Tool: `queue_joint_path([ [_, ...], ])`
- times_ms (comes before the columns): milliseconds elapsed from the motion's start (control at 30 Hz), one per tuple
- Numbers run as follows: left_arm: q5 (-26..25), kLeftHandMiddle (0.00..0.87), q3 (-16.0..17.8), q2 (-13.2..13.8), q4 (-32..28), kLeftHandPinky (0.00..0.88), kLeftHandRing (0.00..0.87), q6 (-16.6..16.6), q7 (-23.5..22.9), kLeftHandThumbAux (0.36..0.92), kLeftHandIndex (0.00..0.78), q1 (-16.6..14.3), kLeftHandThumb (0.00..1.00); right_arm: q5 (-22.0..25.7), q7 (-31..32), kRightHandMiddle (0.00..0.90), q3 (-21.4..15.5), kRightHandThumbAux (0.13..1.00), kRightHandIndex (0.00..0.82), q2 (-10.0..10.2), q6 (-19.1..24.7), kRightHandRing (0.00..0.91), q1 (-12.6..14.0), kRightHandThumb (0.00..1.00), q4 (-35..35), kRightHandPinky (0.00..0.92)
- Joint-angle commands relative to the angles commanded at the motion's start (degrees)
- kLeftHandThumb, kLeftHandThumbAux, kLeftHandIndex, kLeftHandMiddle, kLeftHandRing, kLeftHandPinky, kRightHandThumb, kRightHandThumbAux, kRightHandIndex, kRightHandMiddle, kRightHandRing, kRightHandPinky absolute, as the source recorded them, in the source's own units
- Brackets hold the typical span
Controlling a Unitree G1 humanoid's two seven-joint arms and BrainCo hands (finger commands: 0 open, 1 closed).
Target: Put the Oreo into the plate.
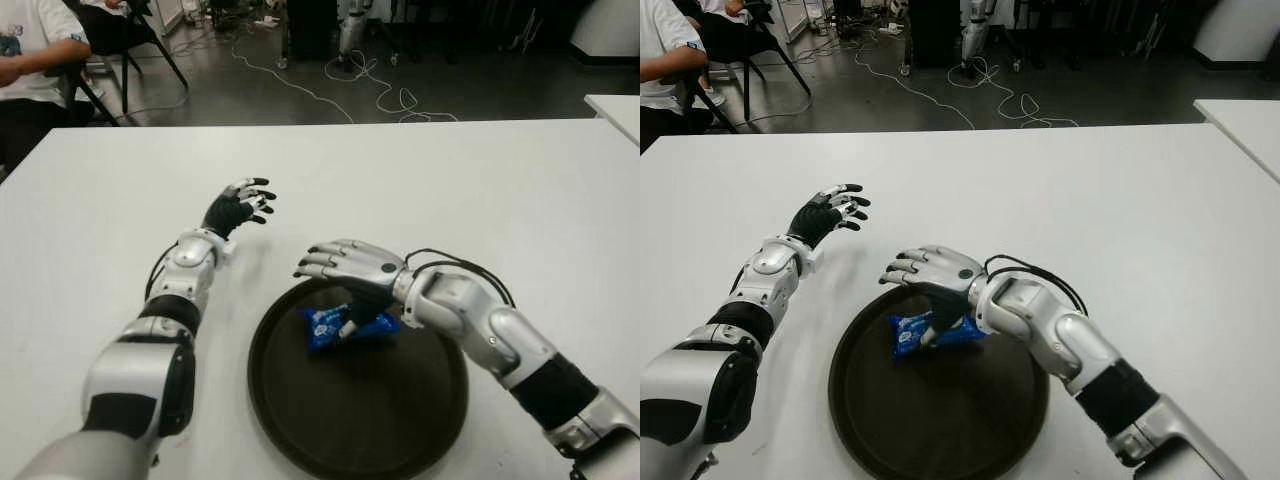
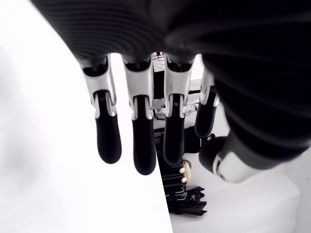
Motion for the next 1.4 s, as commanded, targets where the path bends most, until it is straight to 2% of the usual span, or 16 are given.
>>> queue_joint_path([
  [33, 0.0, 0.351, 0.0, 0.0, 0.0, 0.432, 0.395, 0.0, 0.0, 0.637, 0.24, 0.0, 0.541, 0.4, 0.2, 0.0, -0.2, 0.661, 0.0, 0.0, -0.1, 0.0, 0.0, 0.0, 0.1, 0.0],
  [167, -0.2, 0.355, 0.1, 0.0, 0.1, 0.435, 0.399, 0.2, -0.2, 0.635, 0.237, -0.1, 0.542, 9.5, 4.9, 0.0, -5.8, 0.668, 0.0, -3.4, -1.4, 0.0, -0.9, 0.0, -2.7, 0.0],
  [333, -0.2, 0.35, 0.2, 0.0, 0.2, 0.425, 0.391, 0.5, -0.2, 0.637, 0.232, -0.2, 0.546, 15.2, 4.4, 0.0, -8.8, 0.677, 0.0, -2.7, -2.8, 0.0, -2.2, 0.0, 1.3, 0.0],
  [533, -0.3, 0.329, 0.3, 0.1, 0.6, 0.372, 0.354, 1.0, -0.1, 0.654, 0.208, -0.5, 0.548, 17.3, 3.5, 0.0, -10.5, 0.643, 0.0, -2.5, -3.2, 0.0, -5.4, 0.0, 7.4, 0.0],
  [767, -0.2, 0.325, 0.3, 0.2, 0.8, 0.374, 0.349, 0.9, -0.2, 0.672, 0.216, -0.4, 0.537, 21.3, 2.9, 0.0, -16.8, 0.631, 0.0, -5.8, -3.9, 0.0, -4.7, 0.0, 3.8, 0.0],
  [833, -0.2, 0.328, 0.3, 0.2, 0.8, 0.381, 0.354, 0.8, -0.3, 0.674, 0.218, -0.4, 0.537, 22.9, 1.2, 0.0, -18.6, 0.641, 0.0, -4.6, -3.7, 0.0, -4.2, 0.0, 2.6, 0.0],
  [900, -0.2, 0.329, 0.2, 0.3, 0.8, 0.395, 0.362, 0.6, -0.4, 0.671, 0.217, -0.4, 0.536, 25.2, -3.4, 0.0, -20.6, 0.676, 0.0, -1.3, -5.4, 0.0, -4.0, 0.0, 4.1, 0.0],
  [933, -0.1, 0.329, 0.2, 0.3, 0.8, 0.398, 0.364, 0.5, -0.4, 0.67, 0.216, -0.4, 0.535, 27.4, -6.4, 0.0, -22.0, 0.684, 0.0, 1.2, -7.5, 0.0, -4.4, 0.0, 6.7, 0.0],
  [967, -0.1, 0.331, 0.2, 0.3, 0.7, 0.405, 0.369, 0.5, -0.4, 0.667, 0.218, -0.4, 0.532, 28.9, -8.4, 0.014, -23.0, 0.719, 0.008, 2.8, -9.1, 0.014, -4.8, 0.0, 8.6, 0.034],
  [1067, 0.1, 0.334, 0.0, 0.3, 0.7, 0.414, 0.376, 0.4, -0.3, 0.665, 0.224, -0.4, 0.526, 36.4, -11.3, 0.069, -26.8, 0.782, 0.04, 7.2, -14.1, 0.075, -7.9, 0.0, 18.1, 0.129],
  [1100, 0.1, 0.336, 0.0, 0.3, 0.7, 0.416, 0.378, 0.3, -0.3, 0.664, 0.226, -0.3, 0.524, 38.6, -11.5, 0.12, -27.8, 0.813, 0.071, 8.1, -15.4, 0.13, -8.9, 0.001, 21.1, 0.198],
  [1133, 0.1, 0.336, -0.1, 0.3, 0.7, 0.416, 0.379, 0.3, -0.3, 0.663, 0.227, -0.3, 0.523, 41.6, -11.0, 0.138, -29.7, 0.824, 0.082, 9.1, -16.7, 0.149, -10.4, 0.002, 26.1, 0.223],
  [1167, 0.1, 0.338, -0.1, 0.3, 0.7, 0.418, 0.38, 0.3, -0.3, 0.661, 0.23, -0.3, 0.521, 43.6, -10.7, 0.186, -31.0, 0.841, 0.117, 9.7, -17.8, 0.199, -11.5, 0.02, 29.7, 0.273],
  [1233, 0.1, 0.339, 0.0, 0.3, 0.6, 0.419, 0.382, 0.3, -0.5, 0.659, 0.233, -0.2, 0.521, 47.0, -9.9, 0.236, -34.1, 0.854, 0.157, 10.5, -18.4, 0.252, -15.6, 0.045, 39.3, 0.326],
  [1300, 0.1, 0.343, 0.0, 0.4, 0.6, 0.421, 0.386, 0.3, -0.7, 0.654, 0.237, -0.2, 0.521, 48.8, -10.0, 0.298, -36.1, 0.858, 0.207, 11.2, -17.0, 0.32, -19.2, 0.078, 46.5, 0.392],
  [1400, 0.1, 0.345, -0.1, 0.4, 0.5, 0.422, 0.389, 0.2, -0.9, 0.649, 0.24, -0.1, 0.521, 49.7, -11.9, 0.36, -38.1, 0.859, 0.255, 12.5, -14.3, 0.394, -22.0, 0.101, 54.4, 0.469],
])
